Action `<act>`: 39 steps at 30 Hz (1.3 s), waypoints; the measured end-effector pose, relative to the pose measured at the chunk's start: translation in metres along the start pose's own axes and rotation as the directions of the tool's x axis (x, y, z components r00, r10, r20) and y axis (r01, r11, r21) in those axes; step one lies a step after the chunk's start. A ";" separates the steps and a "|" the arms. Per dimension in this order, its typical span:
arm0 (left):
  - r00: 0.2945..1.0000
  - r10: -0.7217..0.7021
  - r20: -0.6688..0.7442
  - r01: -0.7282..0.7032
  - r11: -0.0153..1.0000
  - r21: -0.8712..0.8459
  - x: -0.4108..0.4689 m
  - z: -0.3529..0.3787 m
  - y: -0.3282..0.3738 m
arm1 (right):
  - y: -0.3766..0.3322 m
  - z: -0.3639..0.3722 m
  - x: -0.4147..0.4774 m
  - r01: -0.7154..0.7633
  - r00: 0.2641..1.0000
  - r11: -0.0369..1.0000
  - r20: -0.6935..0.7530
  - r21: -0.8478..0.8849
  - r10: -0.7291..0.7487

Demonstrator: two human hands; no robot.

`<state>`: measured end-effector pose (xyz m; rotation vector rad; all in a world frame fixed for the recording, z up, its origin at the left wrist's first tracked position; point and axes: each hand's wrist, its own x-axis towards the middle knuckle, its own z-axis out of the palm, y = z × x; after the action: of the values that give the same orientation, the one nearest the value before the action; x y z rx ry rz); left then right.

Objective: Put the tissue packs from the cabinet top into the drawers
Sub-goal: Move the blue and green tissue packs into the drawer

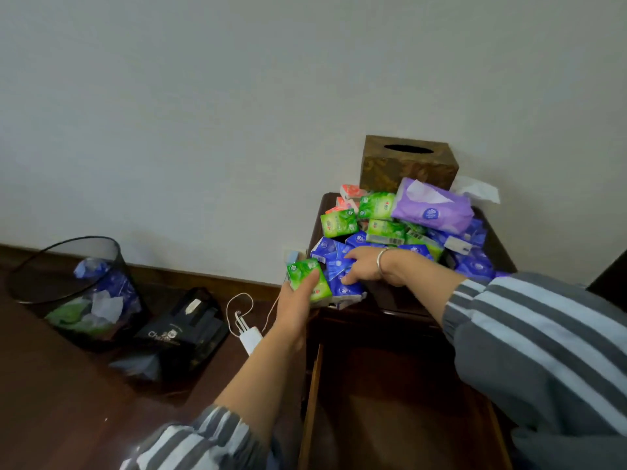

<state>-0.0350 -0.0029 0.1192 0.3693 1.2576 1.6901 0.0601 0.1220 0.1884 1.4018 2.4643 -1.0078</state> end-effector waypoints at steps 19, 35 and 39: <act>0.927 -0.312 0.208 0.252 0.928 0.274 -0.095 -0.036 -0.023 | 0.122 0.053 -0.118 -0.065 0.987 0.371 0.114 0.926 -0.111; 0.751 -0.637 -0.173 0.534 0.432 0.727 -0.054 -0.046 -0.236 | 0.252 0.122 -0.130 -0.408 0.846 -0.103 0.418 0.907 0.331; 0.724 -0.675 -0.143 0.379 0.216 0.900 -0.042 -0.055 -0.231 | 0.256 0.131 -0.121 -0.427 0.821 -0.096 0.430 0.899 0.376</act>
<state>0.0646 -0.0673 -0.0907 0.6686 1.7205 0.1744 0.3070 0.0441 0.0140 2.0807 0.6378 -2.6810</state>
